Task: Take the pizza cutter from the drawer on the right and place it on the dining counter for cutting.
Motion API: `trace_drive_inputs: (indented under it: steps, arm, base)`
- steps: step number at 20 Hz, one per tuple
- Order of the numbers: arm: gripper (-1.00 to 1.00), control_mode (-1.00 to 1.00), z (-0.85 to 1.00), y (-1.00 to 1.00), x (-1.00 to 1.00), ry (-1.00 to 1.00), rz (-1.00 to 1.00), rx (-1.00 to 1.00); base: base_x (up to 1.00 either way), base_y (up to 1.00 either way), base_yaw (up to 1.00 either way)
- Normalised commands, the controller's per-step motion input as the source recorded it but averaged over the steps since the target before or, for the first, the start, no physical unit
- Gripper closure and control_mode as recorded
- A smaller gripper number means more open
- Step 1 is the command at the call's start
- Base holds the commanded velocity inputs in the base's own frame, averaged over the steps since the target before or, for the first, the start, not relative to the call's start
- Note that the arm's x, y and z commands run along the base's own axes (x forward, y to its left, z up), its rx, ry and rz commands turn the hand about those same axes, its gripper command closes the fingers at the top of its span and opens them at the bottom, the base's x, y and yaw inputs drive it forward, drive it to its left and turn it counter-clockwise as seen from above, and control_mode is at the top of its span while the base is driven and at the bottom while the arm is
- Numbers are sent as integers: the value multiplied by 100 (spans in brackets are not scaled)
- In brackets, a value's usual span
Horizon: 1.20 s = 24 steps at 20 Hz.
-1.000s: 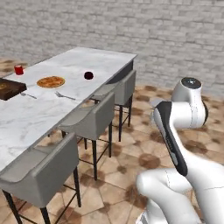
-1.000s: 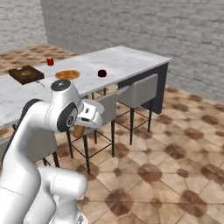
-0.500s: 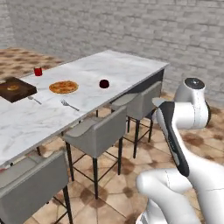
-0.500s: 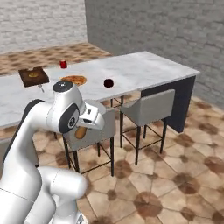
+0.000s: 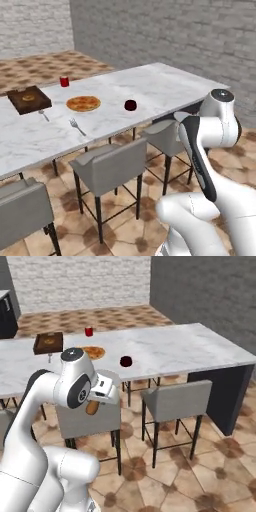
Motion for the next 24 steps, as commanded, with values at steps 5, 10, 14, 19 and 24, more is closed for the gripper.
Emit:
trace_drive_inputs:
  steps: [5,10,14,19,24]
  arm:
    - [100,100,0,0,0,0,0,0]
    - [100,100,0,0,0,0,0,0]
    - [100,100,0,0,0,0,0,0]
    - [100,100,0,0,0,0,0,0]
    - [100,100,0,0,0,0,0,0]
  base:
    - [51,-57,47]
    - [36,0,43]
    - [45,-12,38]
    - [51,-1,17]
    - [71,-10,0]
